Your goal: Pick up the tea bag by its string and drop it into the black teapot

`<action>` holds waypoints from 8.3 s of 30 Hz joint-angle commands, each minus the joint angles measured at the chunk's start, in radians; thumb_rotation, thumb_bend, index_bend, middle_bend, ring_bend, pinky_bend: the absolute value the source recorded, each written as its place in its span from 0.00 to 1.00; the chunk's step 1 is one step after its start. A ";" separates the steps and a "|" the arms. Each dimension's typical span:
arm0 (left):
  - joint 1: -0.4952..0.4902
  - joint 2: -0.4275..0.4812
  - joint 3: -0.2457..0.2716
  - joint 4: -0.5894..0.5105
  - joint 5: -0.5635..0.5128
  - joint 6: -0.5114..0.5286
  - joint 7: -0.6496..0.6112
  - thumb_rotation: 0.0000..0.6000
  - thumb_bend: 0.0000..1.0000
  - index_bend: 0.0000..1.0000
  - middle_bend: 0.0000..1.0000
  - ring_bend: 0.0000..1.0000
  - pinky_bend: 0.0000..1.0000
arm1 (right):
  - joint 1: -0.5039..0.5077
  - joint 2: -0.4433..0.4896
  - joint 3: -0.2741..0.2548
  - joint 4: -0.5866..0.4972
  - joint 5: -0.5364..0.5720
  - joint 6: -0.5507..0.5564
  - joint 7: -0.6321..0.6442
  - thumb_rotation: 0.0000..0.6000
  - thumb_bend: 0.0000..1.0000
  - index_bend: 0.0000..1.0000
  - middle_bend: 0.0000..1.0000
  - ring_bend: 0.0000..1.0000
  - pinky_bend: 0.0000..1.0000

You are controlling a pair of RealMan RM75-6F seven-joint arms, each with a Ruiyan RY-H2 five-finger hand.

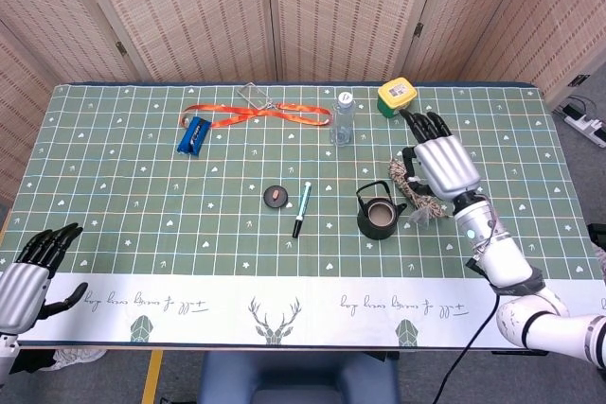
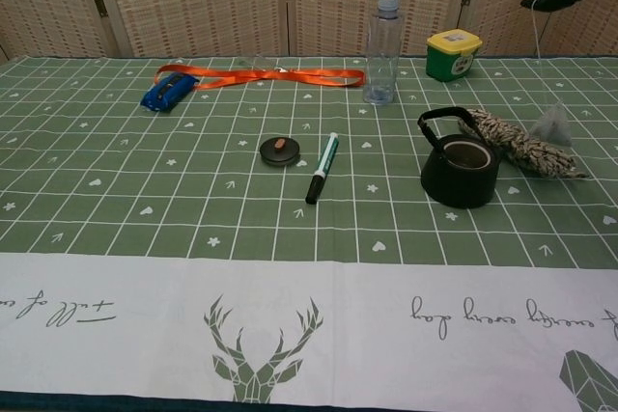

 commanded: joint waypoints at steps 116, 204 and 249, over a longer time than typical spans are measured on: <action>-0.001 -0.011 -0.015 -0.004 -0.026 -0.022 0.039 1.00 0.29 0.05 0.05 0.10 0.11 | -0.236 0.170 -0.357 -0.107 -0.351 0.109 0.068 1.00 0.32 0.00 0.00 0.00 0.00; 0.002 0.001 -0.023 0.016 -0.036 -0.012 -0.039 1.00 0.29 0.05 0.06 0.11 0.13 | 0.455 0.030 -0.444 0.009 0.527 -0.445 -0.085 1.00 0.28 0.24 0.72 0.60 0.59; 0.005 -0.008 -0.017 0.010 -0.030 -0.013 0.009 1.00 0.29 0.05 0.06 0.12 0.13 | -0.044 0.411 -0.525 -0.315 -0.149 0.303 0.231 1.00 0.29 0.08 0.32 0.38 0.33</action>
